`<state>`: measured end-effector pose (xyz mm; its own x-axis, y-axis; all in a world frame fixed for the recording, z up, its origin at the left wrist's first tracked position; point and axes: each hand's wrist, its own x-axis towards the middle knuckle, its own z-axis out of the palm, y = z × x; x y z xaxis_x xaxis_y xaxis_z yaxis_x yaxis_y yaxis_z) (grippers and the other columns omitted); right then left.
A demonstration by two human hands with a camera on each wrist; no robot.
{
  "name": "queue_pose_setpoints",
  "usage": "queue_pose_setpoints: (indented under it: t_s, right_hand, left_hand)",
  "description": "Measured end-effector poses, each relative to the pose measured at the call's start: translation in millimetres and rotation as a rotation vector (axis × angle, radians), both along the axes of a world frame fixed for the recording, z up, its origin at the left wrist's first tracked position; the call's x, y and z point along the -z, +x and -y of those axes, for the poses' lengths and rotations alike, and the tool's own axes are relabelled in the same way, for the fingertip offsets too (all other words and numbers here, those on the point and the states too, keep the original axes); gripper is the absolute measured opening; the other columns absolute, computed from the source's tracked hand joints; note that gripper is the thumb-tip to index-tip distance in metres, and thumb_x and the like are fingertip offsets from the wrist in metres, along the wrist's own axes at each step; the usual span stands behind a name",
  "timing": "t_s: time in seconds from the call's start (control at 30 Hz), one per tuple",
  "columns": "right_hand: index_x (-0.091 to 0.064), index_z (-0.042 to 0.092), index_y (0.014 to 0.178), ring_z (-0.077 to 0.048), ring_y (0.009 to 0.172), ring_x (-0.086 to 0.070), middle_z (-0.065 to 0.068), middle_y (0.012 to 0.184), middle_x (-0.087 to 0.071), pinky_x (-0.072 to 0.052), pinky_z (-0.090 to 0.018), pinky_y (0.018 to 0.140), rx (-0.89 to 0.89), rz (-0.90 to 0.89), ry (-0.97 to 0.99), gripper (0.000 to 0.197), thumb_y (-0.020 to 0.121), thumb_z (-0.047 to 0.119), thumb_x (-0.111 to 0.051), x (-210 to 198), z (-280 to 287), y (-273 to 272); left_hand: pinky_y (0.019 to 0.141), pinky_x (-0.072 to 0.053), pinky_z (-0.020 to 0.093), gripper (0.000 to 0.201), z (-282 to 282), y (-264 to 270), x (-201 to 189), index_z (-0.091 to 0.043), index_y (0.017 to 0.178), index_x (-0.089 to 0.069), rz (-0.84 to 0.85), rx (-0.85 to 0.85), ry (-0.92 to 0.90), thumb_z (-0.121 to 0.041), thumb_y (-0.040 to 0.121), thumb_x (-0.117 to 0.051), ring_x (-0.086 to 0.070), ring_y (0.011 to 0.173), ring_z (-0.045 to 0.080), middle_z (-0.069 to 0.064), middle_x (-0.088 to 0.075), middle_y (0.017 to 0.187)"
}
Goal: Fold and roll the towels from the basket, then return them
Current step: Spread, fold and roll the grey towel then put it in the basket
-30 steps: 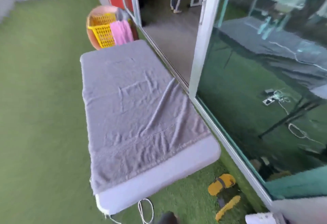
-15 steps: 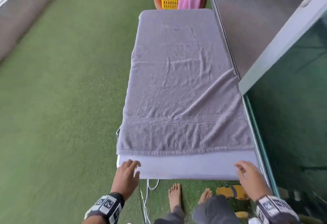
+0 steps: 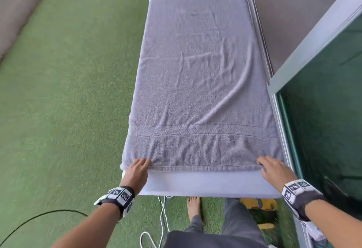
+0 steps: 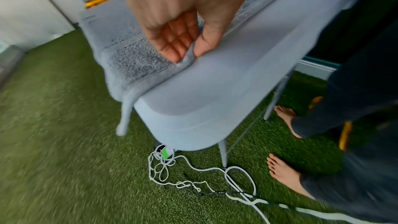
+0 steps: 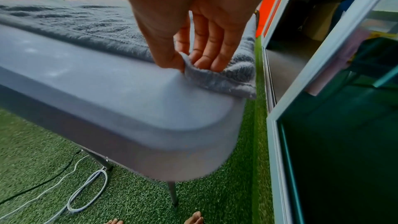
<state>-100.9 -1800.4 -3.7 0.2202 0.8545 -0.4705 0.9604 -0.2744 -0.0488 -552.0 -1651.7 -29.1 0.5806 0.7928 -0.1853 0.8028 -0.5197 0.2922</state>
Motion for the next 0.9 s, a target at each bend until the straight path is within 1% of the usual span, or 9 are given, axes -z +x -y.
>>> queue_pose_setpoints:
  t_s: [0.1, 0.17, 0.23, 0.33, 0.5, 0.67, 0.7, 0.8, 0.9]
  right_hand:
    - [-0.055, 0.018, 0.089, -0.022, 0.057, -0.054, 0.004, 0.073, -0.045, -0.040, -0.030, 0.052, -0.008, 0.056, 0.025, 0.041, 0.059, -0.002, -0.075, 6.8, 20.8, 10.2]
    - [-0.056, 0.019, 0.090, -0.021, 0.060, -0.056, 0.003, 0.075, -0.048, -0.045, -0.032, 0.054, -0.029, 0.101, 0.024, 0.052, 0.049, -0.007, -0.077, 12.4, 29.5, 12.6]
    - [-0.059, 0.019, 0.097, -0.021, 0.070, -0.058, 0.001, 0.083, -0.054, -0.045, -0.033, 0.062, -0.010, 0.118, 0.049, 0.049, 0.056, -0.003, -0.073, 11.1, 27.8, 8.4]
    - [-0.060, 0.020, 0.107, -0.022, 0.084, -0.062, -0.001, 0.098, -0.062, -0.044, -0.036, 0.072, 0.069, 0.158, 0.060, 0.035, 0.072, 0.017, -0.068, 0.8, 19.4, -2.1]
    - [-0.063, 0.019, 0.106, -0.024, 0.091, -0.063, -0.001, 0.101, -0.062, -0.052, -0.043, 0.074, 0.009, 0.062, 0.105, 0.043, 0.070, 0.036, -0.079, 16.4, 21.8, -10.2]
    - [-0.056, 0.021, 0.112, -0.019, 0.087, -0.064, 0.003, 0.103, -0.063, -0.048, -0.037, 0.079, 0.052, 0.001, 0.124, 0.025, 0.087, 0.018, -0.062, 3.8, 9.4, -11.1]
    - [-0.055, 0.022, 0.112, -0.018, 0.082, -0.063, 0.003, 0.104, -0.061, -0.047, -0.035, 0.076, 0.052, -0.006, 0.121, 0.027, 0.087, 0.013, -0.059, 1.3, 6.1, -10.4]
    - [-0.062, 0.018, 0.099, -0.018, 0.068, -0.057, 0.002, 0.089, -0.059, -0.042, -0.029, 0.060, 0.056, 0.030, 0.101, 0.036, 0.069, -0.001, -0.070, 0.7, 5.3, -5.5]
    - [-0.062, 0.020, 0.090, -0.020, 0.074, -0.061, 0.004, 0.082, -0.064, -0.043, -0.035, 0.066, 0.054, 0.065, 0.096, 0.035, 0.061, 0.008, -0.077, -2.4, 11.2, -5.6]
  left_hand:
    - [0.062, -0.056, 0.024, 0.058, 8.4, -0.6, 4.0, -0.010, 0.101, -0.058, 0.003, 0.118, -0.039, 0.019, 0.053, -0.070, -0.057, 0.068, 0.014, 0.000, -0.060, 0.082]
    - [0.064, -0.057, 0.025, 0.063, 7.9, -3.4, 7.1, -0.012, 0.103, -0.055, -0.006, 0.108, -0.035, 0.022, 0.051, -0.067, -0.057, 0.073, 0.016, 0.001, -0.060, 0.087]
    - [0.062, -0.056, 0.029, 0.065, 5.9, -7.6, 7.1, -0.010, 0.101, -0.054, -0.039, 0.031, 0.015, 0.024, 0.047, -0.064, -0.055, 0.074, 0.020, 0.004, -0.059, 0.088]
    - [0.058, -0.056, 0.036, 0.048, 3.4, -14.7, -0.1, -0.007, 0.088, -0.058, -0.081, -0.101, 0.048, 0.021, 0.049, -0.067, -0.056, 0.068, 0.023, 0.006, -0.060, 0.081]
    - [0.057, -0.052, 0.035, 0.035, 6.5, -25.3, -2.1, -0.011, 0.083, -0.061, -0.082, -0.210, 0.026, 0.014, 0.058, -0.067, -0.056, 0.069, 0.025, 0.004, -0.060, 0.080]
    - [0.058, -0.049, 0.034, 0.031, 3.7, -26.2, -3.0, -0.010, 0.083, -0.064, 0.007, -0.294, 0.015, 0.016, 0.066, -0.064, -0.057, 0.065, 0.024, 0.002, -0.061, 0.072]
    - [0.059, -0.050, 0.034, 0.031, 3.7, -25.4, -4.2, -0.009, 0.084, -0.064, 0.021, -0.292, 0.013, 0.015, 0.065, -0.065, -0.056, 0.065, 0.024, 0.002, -0.061, 0.072]
    - [0.060, -0.052, 0.037, 0.031, 3.4, -23.6, -4.9, -0.007, 0.086, -0.065, 0.040, -0.282, 0.014, 0.015, 0.065, -0.065, -0.055, 0.067, 0.024, 0.003, -0.060, 0.075]
    - [0.061, -0.052, 0.040, 0.031, 0.6, -25.9, -3.5, -0.007, 0.087, -0.064, 0.067, -0.280, 0.033, 0.016, 0.065, -0.064, -0.054, 0.067, 0.026, 0.004, -0.059, 0.076]
